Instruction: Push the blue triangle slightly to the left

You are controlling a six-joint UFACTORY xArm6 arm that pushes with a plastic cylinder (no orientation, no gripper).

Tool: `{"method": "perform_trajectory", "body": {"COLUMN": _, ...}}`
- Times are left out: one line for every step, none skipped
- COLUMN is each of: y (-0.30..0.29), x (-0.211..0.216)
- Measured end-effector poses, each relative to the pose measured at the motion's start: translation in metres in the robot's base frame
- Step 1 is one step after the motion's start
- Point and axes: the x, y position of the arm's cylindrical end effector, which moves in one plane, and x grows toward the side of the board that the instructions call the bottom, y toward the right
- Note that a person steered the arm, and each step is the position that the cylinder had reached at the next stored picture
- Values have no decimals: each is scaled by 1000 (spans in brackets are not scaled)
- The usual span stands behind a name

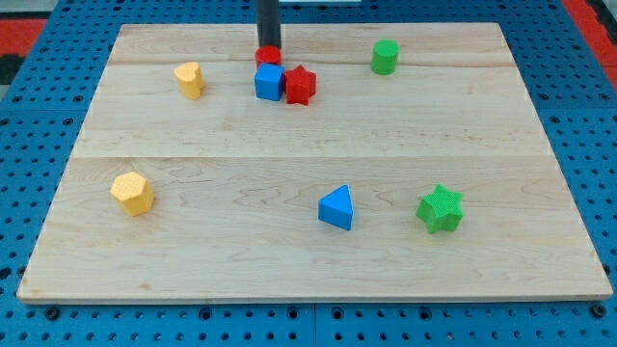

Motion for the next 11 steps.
{"method": "perform_trajectory", "body": {"y": 69, "x": 6}}
{"method": "perform_trajectory", "body": {"y": 111, "x": 53}}
{"method": "perform_trajectory", "body": {"y": 113, "x": 108}}
{"method": "perform_trajectory", "body": {"y": 88, "x": 144}}
{"method": "perform_trajectory", "body": {"y": 129, "x": 179}}
{"method": "perform_trajectory", "body": {"y": 131, "x": 233}}
{"method": "perform_trajectory", "body": {"y": 150, "x": 269}}
{"method": "perform_trajectory", "body": {"y": 109, "x": 282}}
{"method": "perform_trajectory", "body": {"y": 76, "x": 282}}
{"method": "perform_trajectory", "body": {"y": 88, "x": 284}}
{"method": "perform_trajectory", "body": {"y": 78, "x": 289}}
